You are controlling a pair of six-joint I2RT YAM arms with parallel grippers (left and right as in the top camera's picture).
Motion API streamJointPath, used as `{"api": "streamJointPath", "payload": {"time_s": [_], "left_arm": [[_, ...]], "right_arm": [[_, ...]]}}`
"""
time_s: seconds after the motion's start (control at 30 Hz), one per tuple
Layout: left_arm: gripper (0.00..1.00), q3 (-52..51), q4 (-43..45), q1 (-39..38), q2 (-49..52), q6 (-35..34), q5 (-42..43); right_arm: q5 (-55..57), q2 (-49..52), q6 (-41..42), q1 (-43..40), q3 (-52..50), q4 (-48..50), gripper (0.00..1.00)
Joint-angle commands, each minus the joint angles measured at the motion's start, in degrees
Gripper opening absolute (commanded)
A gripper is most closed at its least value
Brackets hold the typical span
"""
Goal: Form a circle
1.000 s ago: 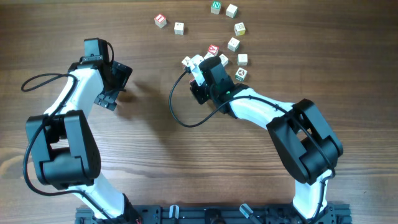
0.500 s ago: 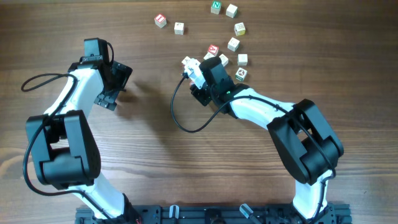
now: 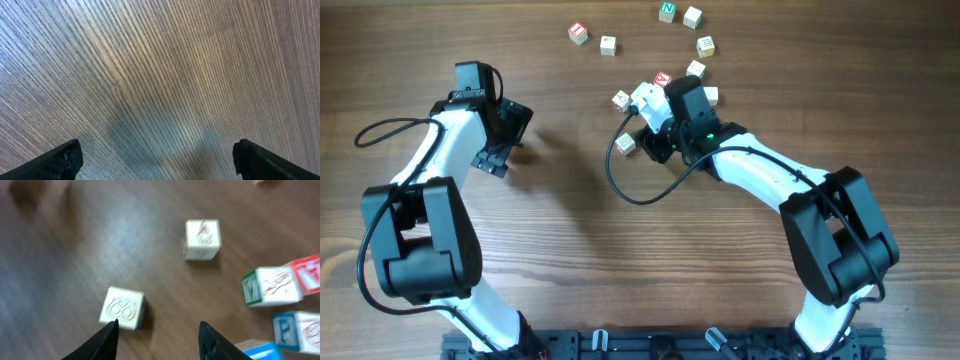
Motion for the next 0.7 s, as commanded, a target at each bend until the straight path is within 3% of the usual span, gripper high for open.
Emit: {"api": "streamJointPath", "payload": {"time_s": [0.0, 0.1, 0.17, 0.23, 0.33, 0.43, 0.53, 0.6, 0.67], "left_arm": [[1.00, 0.2, 0.0, 0.1, 0.8, -0.9, 0.3], [1.00, 0.2, 0.0, 0.1, 0.8, -0.9, 0.3], [1.00, 0.2, 0.0, 0.1, 0.8, -0.9, 0.3], [1.00, 0.2, 0.0, 0.1, 0.8, -0.9, 0.3], [1.00, 0.2, 0.0, 0.1, 0.8, -0.9, 0.3], [1.00, 0.2, 0.0, 0.1, 0.8, -0.9, 0.3], [1.00, 0.2, 0.0, 0.1, 0.8, -0.9, 0.3], [1.00, 0.2, 0.0, 0.1, 0.8, -0.9, 0.3], [1.00, 0.2, 0.0, 0.1, 0.8, -0.9, 0.3]], "right_arm": [[-6.1, -1.0, 1.6, 0.8, 0.1, -1.8, 0.48], [-6.4, -0.9, 5.9, 1.0, 0.1, -1.4, 0.37], [-5.1, -1.0, 8.9, 1.0, 0.1, -1.8, 0.15], [-5.0, -1.0, 12.3, 1.0, 0.1, -2.2, 0.07], [-4.3, -1.0, 19.4, 1.0, 0.1, -5.4, 0.05], [7.7, -1.9, 29.1, 0.5, 0.1, -6.8, 0.04], [11.5, -4.9, 34.1, -1.2, 0.1, -5.4, 0.05], [12.3, -6.5, 34.2, -2.4, 0.1, -4.1, 0.33], [13.8, -6.0, 37.7, -3.5, 0.1, -4.2, 0.49]]}}
